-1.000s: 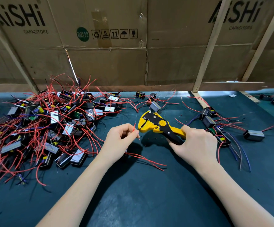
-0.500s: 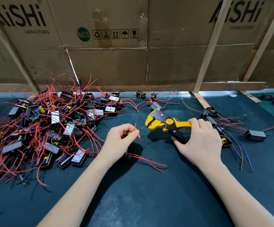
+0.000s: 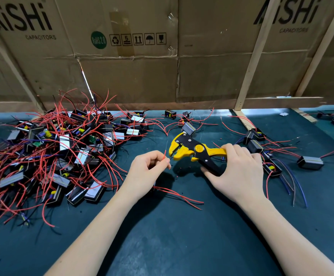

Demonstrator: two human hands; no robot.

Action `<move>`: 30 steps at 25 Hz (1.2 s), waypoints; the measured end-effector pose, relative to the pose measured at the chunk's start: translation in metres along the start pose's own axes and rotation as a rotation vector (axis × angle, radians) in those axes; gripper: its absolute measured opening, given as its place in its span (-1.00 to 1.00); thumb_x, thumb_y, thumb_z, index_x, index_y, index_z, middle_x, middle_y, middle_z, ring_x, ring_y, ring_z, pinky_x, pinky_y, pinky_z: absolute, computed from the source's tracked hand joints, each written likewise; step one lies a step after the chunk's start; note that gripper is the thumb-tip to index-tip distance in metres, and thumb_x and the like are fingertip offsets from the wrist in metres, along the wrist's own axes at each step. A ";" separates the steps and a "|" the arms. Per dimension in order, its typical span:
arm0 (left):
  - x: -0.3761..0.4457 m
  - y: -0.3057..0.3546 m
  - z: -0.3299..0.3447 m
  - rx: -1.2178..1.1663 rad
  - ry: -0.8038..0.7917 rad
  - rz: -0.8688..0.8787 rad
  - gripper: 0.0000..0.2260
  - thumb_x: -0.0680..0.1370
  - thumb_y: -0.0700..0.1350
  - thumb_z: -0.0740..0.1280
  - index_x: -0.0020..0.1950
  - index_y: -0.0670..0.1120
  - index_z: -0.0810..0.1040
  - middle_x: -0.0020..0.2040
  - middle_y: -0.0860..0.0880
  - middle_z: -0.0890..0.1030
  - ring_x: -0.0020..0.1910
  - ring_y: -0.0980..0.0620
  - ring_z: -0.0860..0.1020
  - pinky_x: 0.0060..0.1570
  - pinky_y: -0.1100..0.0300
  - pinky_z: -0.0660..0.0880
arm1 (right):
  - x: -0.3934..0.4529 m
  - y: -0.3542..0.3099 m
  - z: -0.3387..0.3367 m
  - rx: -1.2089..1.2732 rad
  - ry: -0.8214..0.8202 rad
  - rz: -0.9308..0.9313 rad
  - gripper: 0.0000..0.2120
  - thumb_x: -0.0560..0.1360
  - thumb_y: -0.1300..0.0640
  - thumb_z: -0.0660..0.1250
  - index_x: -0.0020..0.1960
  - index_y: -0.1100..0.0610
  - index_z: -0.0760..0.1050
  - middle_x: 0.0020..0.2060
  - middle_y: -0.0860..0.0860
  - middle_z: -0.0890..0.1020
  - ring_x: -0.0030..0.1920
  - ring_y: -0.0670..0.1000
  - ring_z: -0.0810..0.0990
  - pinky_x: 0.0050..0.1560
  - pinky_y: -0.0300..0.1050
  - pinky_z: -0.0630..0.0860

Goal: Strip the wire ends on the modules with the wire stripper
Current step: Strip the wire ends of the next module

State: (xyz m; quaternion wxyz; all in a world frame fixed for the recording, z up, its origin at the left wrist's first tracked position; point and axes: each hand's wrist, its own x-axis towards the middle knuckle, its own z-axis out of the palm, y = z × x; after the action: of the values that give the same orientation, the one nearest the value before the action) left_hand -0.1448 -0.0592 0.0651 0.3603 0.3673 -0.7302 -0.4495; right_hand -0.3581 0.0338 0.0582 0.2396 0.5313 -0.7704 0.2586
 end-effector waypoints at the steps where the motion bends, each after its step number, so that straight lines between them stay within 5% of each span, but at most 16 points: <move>1: 0.000 0.000 0.000 -0.004 0.007 0.000 -0.78 0.59 -0.13 0.33 -0.26 -0.03 0.60 -0.45 0.12 0.41 -0.40 0.10 0.28 -0.36 0.31 0.25 | 0.000 0.000 -0.001 -0.004 0.000 -0.005 -0.43 0.26 -0.28 0.48 0.01 0.16 0.52 -0.20 0.02 0.56 -0.13 0.16 0.54 -0.08 0.03 0.27; 11: -0.001 0.002 -0.001 0.004 0.004 -0.002 -0.80 0.58 -0.10 0.33 -0.26 -0.01 0.59 -0.42 0.00 0.39 -0.39 0.06 0.29 -0.35 0.32 0.27 | 0.002 -0.001 -0.006 -0.006 0.001 -0.040 -0.55 0.28 -0.27 0.40 -0.19 0.13 0.49 -0.37 -0.02 0.55 -0.33 0.14 0.54 -0.14 -0.01 0.22; 18: 0.000 0.001 -0.003 0.010 -0.039 0.017 -0.81 0.55 -0.04 0.33 -0.26 0.02 0.58 -0.39 -0.04 0.39 -0.38 0.03 0.30 -0.36 0.30 0.29 | 0.003 -0.001 -0.010 -0.020 -0.052 -0.024 -0.55 0.15 -0.12 0.61 -0.40 0.16 0.45 -0.56 0.05 0.48 -0.53 0.18 0.46 -0.37 -0.14 0.27; 24: -0.001 0.000 -0.004 0.006 -0.066 0.029 -0.81 0.53 -0.03 0.32 -0.29 0.04 0.57 -0.43 0.05 0.39 -0.39 0.04 0.28 -0.35 0.23 0.25 | 0.008 0.010 -0.008 -0.017 -0.087 0.162 -0.60 0.27 -0.27 0.49 -0.27 0.07 0.57 -0.44 0.07 0.58 -0.30 0.20 0.60 -0.34 -0.13 0.28; 30: 0.002 -0.002 -0.003 -0.061 -0.071 -0.034 -0.77 0.58 -0.15 0.33 -0.28 -0.02 0.58 -0.44 0.07 0.43 -0.38 0.06 0.34 -0.32 0.23 0.30 | 0.013 0.020 -0.006 0.114 0.056 0.251 -0.44 0.29 -0.26 0.48 0.03 0.15 0.50 -0.09 0.07 0.60 0.00 0.20 0.54 -0.01 0.06 0.30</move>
State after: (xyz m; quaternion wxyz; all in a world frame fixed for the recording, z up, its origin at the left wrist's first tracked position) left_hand -0.1431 -0.0622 0.0646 0.3373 0.3522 -0.7223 -0.4903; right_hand -0.3804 0.0353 0.0683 0.1964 0.4359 -0.8079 0.3446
